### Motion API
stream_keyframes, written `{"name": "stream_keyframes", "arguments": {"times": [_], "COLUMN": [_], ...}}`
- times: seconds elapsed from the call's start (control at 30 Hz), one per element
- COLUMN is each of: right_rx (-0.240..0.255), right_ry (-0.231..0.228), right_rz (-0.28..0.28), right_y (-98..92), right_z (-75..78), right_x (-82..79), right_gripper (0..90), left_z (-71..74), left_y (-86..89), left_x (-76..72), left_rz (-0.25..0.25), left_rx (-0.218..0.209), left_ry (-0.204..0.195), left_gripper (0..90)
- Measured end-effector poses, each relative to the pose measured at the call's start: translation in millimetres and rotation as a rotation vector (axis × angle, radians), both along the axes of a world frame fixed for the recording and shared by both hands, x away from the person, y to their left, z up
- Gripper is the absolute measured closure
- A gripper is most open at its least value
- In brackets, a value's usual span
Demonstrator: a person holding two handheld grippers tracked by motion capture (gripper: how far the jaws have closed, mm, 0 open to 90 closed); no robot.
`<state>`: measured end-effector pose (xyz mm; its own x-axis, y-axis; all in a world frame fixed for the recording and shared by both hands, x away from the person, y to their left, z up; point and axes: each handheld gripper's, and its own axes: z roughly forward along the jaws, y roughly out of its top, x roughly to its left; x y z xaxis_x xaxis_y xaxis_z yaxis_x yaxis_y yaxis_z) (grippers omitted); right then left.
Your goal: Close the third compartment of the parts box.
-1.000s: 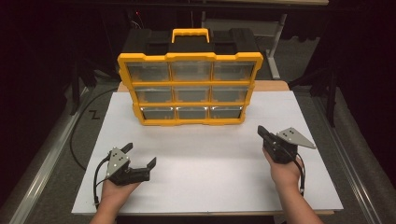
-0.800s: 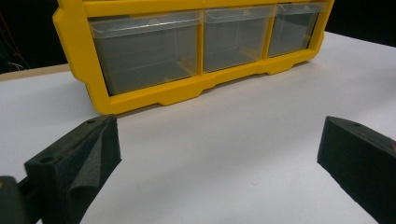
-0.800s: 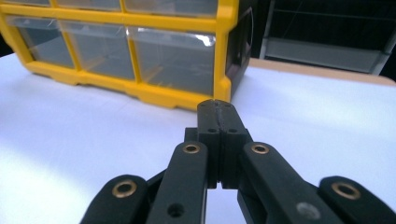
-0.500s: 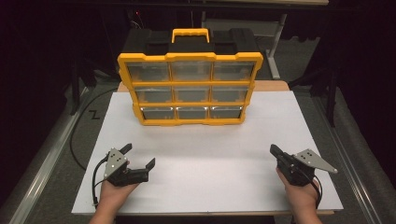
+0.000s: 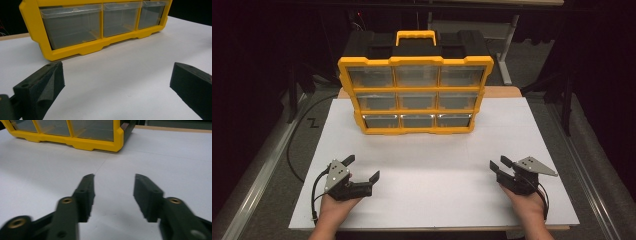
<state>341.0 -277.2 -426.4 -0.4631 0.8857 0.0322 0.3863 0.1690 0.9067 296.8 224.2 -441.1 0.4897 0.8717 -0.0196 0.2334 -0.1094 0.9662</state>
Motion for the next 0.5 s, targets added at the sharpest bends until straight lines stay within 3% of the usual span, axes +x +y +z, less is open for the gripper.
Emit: {"name": "stream_keyframes", "arguments": {"times": [0.1, 0.23, 0.3, 0.33, 0.5], "right_rx": [0.033, 0.078, 0.071, 0.065, 0.052], "right_ry": [-0.007, -0.054, -0.071, -0.082, -0.086], "right_rz": [0.012, 0.002, -0.003, -0.006, -0.016], "right_y": [-2.1, -3.6, -3.8, -3.7, -4.0], "right_z": [0.1, 4.0, 6.6, 7.5, 6.6], "right_x": [0.4, -3.0, -5.3, -6.2, -6.4], "right_gripper": [33.5, 15.7, 9.4, 1.7, 0.8], "left_z": [0.3, 0.6, 0.9, 1.1, 0.8], "left_y": [0.9, 1.5, 2.1, 2.5, 2.9], "left_x": [0.1, 0.0, -0.7, -1.2, -1.1], "left_rz": [0.003, 0.006, 0.009, 0.009, 0.012], "left_rx": [-0.003, -0.005, -0.008, -0.012, -0.014], "left_ry": [-0.001, -0.002, -0.002, -0.004, -0.003], "left_gripper": [0.2, 0.2, 0.2, 0.3, 0.2]}}
